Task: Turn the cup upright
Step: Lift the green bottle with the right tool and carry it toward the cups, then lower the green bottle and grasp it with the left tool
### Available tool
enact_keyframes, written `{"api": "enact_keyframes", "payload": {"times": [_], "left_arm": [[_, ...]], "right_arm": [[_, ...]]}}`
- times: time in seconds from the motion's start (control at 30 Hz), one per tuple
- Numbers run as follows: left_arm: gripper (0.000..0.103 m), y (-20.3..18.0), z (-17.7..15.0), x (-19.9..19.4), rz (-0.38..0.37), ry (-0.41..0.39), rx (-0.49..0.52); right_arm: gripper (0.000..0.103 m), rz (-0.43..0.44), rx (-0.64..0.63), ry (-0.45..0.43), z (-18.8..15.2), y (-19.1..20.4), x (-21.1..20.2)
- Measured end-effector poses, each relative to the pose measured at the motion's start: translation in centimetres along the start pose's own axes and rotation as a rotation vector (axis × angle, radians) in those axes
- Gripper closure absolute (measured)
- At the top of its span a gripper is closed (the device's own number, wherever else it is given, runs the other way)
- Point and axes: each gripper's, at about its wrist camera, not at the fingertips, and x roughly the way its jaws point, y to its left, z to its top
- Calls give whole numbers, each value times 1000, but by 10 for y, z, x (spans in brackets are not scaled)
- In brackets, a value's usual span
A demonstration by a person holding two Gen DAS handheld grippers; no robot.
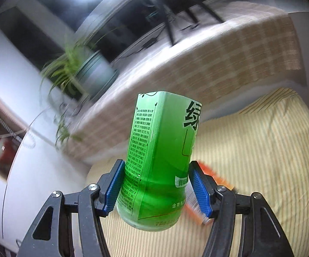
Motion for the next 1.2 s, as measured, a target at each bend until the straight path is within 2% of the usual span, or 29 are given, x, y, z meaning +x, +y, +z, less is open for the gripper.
{"api": "enact_keyframes", "payload": {"times": [0.3,0.6,0.87,1.2], "left_arm": [[0,0,-2,-4,-4,4,-7],[0,-3,-7,4,-35,45,-12],[0,4,-10,13,-81,102,-47],[0,5,-14,29,-146,176,-81]], "right_arm": [[40,45,-122,136,-51,38,10],[40,42,-242,336,-118,67,57],[40,17,-286,436,-144,77,92],[38,-11,-273,478,-152,75,120]]}}
